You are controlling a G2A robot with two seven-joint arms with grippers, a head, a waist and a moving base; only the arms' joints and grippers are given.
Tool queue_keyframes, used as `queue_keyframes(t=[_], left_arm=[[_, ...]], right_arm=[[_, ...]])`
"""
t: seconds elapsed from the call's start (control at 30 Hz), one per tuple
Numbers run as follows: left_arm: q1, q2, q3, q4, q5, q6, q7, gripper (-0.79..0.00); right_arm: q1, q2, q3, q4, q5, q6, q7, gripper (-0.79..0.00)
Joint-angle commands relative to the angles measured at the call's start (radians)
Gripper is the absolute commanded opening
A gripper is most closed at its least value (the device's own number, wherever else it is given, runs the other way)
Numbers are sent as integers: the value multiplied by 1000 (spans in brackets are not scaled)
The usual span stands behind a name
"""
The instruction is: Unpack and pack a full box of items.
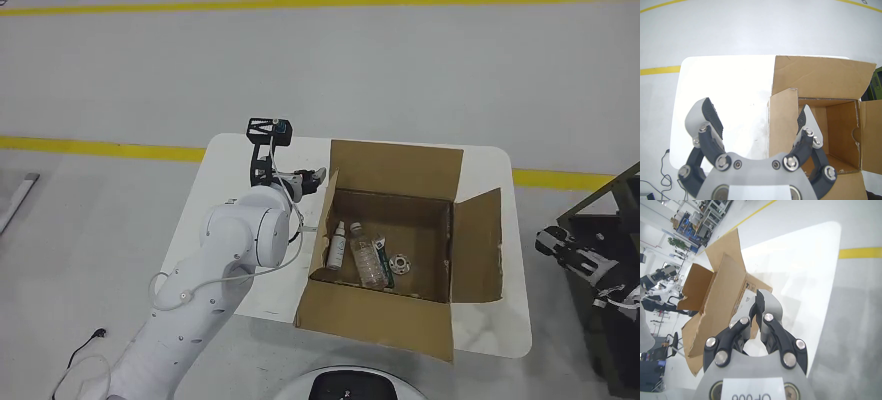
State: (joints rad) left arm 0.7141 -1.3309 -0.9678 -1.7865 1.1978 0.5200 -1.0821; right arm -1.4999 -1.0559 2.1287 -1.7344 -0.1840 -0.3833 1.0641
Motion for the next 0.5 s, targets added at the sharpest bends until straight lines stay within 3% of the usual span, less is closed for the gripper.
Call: queue_keyframes(t=[0.0, 0.17, 0.37, 0.4, 0.47], left_arm=[[0, 0, 0, 0, 0, 0, 0, 0], [26, 0, -10, 3, -10, -20, 38, 0], [58, -3, -34, -8, -31, -39, 44, 0], [65, -3, -36, -10, -37, -50, 42, -58], [79, -3, -42, -14, -47, -77, 40, -456]], right_arm=[[8, -1, -59, 21, 49, -3, 5, -785], [63, -1, -176, 66, 141, 15, 27, -785], [115, 9, -273, 23, 136, -15, 98, -785], [116, 10, -292, 9, 123, -21, 112, -785], [117, 13, -323, -9, 88, -19, 120, -785]])
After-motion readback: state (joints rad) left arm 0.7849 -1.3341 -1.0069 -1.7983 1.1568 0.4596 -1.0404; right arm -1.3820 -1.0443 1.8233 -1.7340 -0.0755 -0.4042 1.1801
